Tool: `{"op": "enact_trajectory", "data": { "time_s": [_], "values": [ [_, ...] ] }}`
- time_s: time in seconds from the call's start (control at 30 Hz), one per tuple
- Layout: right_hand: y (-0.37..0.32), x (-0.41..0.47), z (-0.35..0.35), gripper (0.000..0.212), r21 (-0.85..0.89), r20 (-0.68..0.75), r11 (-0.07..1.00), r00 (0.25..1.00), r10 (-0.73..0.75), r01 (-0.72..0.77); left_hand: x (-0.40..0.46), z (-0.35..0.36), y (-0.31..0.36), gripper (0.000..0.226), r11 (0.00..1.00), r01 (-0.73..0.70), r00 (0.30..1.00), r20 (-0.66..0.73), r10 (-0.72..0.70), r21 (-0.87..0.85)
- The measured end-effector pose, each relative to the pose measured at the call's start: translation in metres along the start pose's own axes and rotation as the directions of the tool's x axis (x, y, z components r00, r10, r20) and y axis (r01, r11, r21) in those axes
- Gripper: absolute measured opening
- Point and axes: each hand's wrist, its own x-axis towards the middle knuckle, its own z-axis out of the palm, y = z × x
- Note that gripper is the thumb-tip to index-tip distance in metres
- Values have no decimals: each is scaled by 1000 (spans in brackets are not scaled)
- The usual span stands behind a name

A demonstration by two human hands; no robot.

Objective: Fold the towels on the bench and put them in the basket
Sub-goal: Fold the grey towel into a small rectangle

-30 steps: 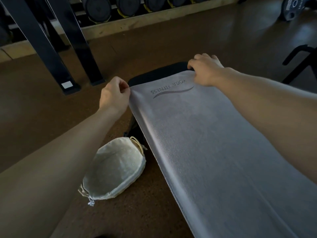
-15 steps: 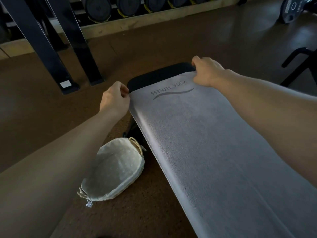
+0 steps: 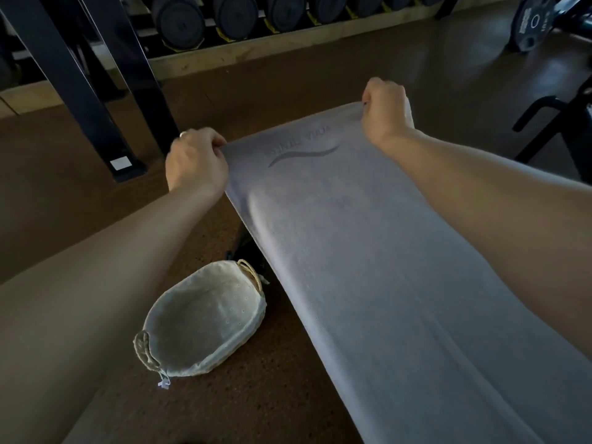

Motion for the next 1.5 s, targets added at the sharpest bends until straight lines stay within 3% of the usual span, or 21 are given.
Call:
{"op": "enact_trajectory", "data": {
  "time_s": [0.13, 0.33, 0.5, 0.7, 0.83, 0.97, 1.1, 1.23, 1.4, 1.5],
  "values": [
    [-3, -2, -17, 16, 127, -33, 992, 999, 31, -26, 0, -20, 14, 29, 996, -88, 992, -85, 90, 22],
    [19, -46, -71, 19, 200, 17, 976, 997, 82, -83, -44, -51, 50, 20, 984, -146, 988, -61, 141, -98],
    [50, -106, -132, 20, 265, 193, 914, 946, 261, -306, -113, -77, 96, 19, 950, -232, 959, 114, 259, -209],
    [88, -187, -198, 17, 338, 306, 765, 833, 461, -548, -217, -107, 158, 24, 872, -332, 787, 404, 467, -360],
    [107, -242, -225, 19, 393, 382, 617, 731, 565, -682, -266, -106, 175, 21, 815, -539, 606, 575, 550, -211],
    [126, -292, -237, 16, 296, 431, 645, 701, 568, -705, -303, -102, 178, 19, 743, -637, 467, 665, 583, -204],
    [137, -328, -239, 25, 265, 533, 591, 626, 569, -762, -325, -98, 180, 18, 689, -708, 385, 731, 564, -158],
    [142, -348, -231, 20, 207, 561, 601, 597, 574, -772, -340, -94, 178, 16, 641, -761, 323, 798, 509, -100],
    [153, -354, -221, 15, 162, 534, 625, 601, 595, -763, -348, -91, 172, 10, 647, -759, 290, 853, 435, -72],
    [155, -359, -218, 2, 100, 509, 677, 622, 595, -729, -353, -88, 169, 5, 643, -764, 259, 886, 385, -57]
  ]
}}
